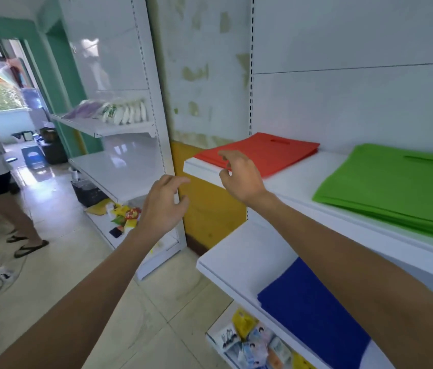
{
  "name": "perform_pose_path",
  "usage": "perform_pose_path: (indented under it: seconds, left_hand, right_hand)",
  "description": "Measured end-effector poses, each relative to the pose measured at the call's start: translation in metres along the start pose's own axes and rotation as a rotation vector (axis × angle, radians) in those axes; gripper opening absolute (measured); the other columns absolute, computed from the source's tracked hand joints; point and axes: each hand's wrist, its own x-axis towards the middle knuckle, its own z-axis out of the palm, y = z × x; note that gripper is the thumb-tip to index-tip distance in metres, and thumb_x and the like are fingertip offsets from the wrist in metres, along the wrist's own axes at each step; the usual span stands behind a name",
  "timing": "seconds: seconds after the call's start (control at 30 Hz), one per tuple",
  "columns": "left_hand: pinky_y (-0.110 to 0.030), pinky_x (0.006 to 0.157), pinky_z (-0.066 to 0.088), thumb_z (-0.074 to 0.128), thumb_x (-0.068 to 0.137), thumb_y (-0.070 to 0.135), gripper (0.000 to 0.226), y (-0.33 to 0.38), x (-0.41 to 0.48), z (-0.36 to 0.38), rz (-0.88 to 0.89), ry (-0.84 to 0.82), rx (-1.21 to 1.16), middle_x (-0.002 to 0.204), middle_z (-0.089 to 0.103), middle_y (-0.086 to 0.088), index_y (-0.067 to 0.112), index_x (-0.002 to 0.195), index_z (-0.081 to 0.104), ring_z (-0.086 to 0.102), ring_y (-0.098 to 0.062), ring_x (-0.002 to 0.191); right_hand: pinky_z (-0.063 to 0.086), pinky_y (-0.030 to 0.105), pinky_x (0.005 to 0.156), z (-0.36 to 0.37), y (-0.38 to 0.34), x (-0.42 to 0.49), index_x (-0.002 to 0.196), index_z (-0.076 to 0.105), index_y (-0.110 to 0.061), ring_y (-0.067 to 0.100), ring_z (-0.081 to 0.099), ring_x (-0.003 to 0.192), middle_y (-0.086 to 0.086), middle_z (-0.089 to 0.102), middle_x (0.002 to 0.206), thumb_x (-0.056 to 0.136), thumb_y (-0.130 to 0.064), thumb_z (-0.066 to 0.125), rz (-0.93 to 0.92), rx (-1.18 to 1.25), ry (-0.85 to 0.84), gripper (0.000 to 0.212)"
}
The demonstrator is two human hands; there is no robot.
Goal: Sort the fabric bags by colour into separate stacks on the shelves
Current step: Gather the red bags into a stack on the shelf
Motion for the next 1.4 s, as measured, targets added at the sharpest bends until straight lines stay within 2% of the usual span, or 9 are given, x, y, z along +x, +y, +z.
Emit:
perform_pose_path:
  seconds: [0.17, 0.4, 0.57, 0.73, 0.87, 1.0, 1.1, 1.2, 1.4]
  left_hand:
    - [-0.033, 0.084, 0.046, 0.056, 0.086, 0.009, 0.034, -0.015, 0.064, 0.028, 0.010, -0.014, -0.072, 0.114, 0.051, -0.001, 0.018, 0.118, 0.058, 0.054, -0.019, 0.100]
    - [-0.032, 0.085, 0.047, 0.055, 0.087, 0.008, 0.031, -0.050, 0.145, 0.045, 0.089, -0.029, -0.141, 0.104, 0.045, 0.009, 0.017, 0.116, 0.060, 0.052, -0.011, 0.093]
    - [-0.030, 0.083, 0.045, 0.056, 0.087, 0.010, 0.032, -0.074, 0.213, 0.073, 0.168, -0.128, -0.145, 0.112, 0.050, 0.002, 0.017, 0.117, 0.059, 0.053, -0.013, 0.098]
    - [-0.023, 0.090, 0.038, 0.059, 0.087, 0.017, 0.033, -0.085, 0.279, 0.125, 0.259, -0.361, -0.151, 0.118, 0.060, -0.007, 0.017, 0.119, 0.061, 0.056, -0.019, 0.107]
    - [-0.030, 0.100, 0.035, 0.053, 0.092, 0.034, 0.036, -0.090, 0.307, 0.163, 0.324, -0.541, -0.053, 0.123, 0.058, -0.014, 0.021, 0.125, 0.058, 0.049, -0.028, 0.119]
    - [-0.036, 0.086, 0.044, 0.050, 0.090, 0.042, 0.041, -0.089, 0.311, 0.188, 0.252, -0.465, -0.036, 0.109, 0.063, -0.018, 0.007, 0.104, 0.066, 0.056, -0.034, 0.104]
    - [-0.037, 0.087, 0.043, 0.053, 0.088, 0.043, 0.043, -0.089, 0.309, 0.192, 0.250, -0.401, 0.014, 0.106, 0.063, -0.018, 0.004, 0.101, 0.066, 0.055, -0.034, 0.103]
    - [-0.035, 0.089, 0.041, 0.059, 0.088, 0.032, 0.035, -0.090, 0.309, 0.192, 0.221, -0.378, -0.121, 0.110, 0.061, -0.016, 0.003, 0.108, 0.064, 0.053, -0.031, 0.106]
    - [-0.034, 0.092, 0.041, 0.062, 0.086, 0.009, 0.026, -0.091, 0.310, 0.189, 0.248, -0.263, -0.393, 0.107, 0.063, -0.015, 0.004, 0.112, 0.061, 0.058, -0.028, 0.103]
  right_hand:
    - [0.048, 0.038, 0.088, 0.003, 0.023, 0.069, 0.131, 0.049, -0.007, 0.027, 0.056, 0.108, 0.013, 0.056, 0.123, 0.085, -0.003, 0.046, 0.007, -0.064, 0.037, 0.046]
    - [0.043, 0.042, 0.096, 0.015, 0.059, 0.155, 0.128, 0.049, -0.005, 0.029, 0.050, 0.115, 0.015, 0.053, 0.126, 0.085, -0.008, 0.049, 0.140, -0.191, -0.030, 0.043]
    - [0.044, 0.044, 0.094, 0.000, 0.110, 0.173, 0.124, 0.053, -0.004, 0.030, 0.053, 0.111, 0.017, 0.055, 0.122, 0.084, -0.008, 0.052, 0.279, -0.275, 0.071, 0.040]
    - [0.041, 0.040, 0.094, -0.019, 0.149, 0.167, 0.125, 0.048, 0.001, 0.033, 0.049, 0.114, 0.019, 0.054, 0.123, 0.086, 0.002, 0.043, 0.560, -0.402, 0.251, 0.039]
    - [0.038, 0.044, 0.092, -0.011, 0.156, 0.161, 0.122, 0.043, 0.004, 0.037, 0.044, 0.115, 0.022, 0.047, 0.124, 0.089, 0.000, 0.038, 0.837, -0.525, 0.300, 0.034]
    - [0.031, 0.048, 0.101, 0.009, 0.156, 0.144, 0.129, 0.039, -0.001, 0.035, 0.035, 0.127, 0.019, 0.040, 0.134, 0.097, -0.028, 0.037, 1.138, -0.623, 0.379, 0.042]
    - [0.032, 0.045, 0.102, 0.021, 0.160, 0.125, 0.130, 0.039, 0.002, 0.036, 0.038, 0.126, 0.021, 0.040, 0.135, 0.097, -0.034, 0.039, 1.225, -0.624, 0.358, 0.048]
    - [0.038, 0.040, 0.096, 0.023, 0.158, 0.120, 0.124, 0.045, 0.001, 0.036, 0.046, 0.119, 0.020, 0.046, 0.129, 0.096, -0.029, 0.046, 1.218, -0.633, 0.337, 0.041]
    - [0.041, 0.040, 0.083, 0.023, 0.152, 0.122, 0.114, 0.048, -0.001, 0.037, 0.053, 0.108, 0.019, 0.057, 0.116, 0.093, -0.020, 0.052, 1.040, -0.653, 0.528, 0.028]
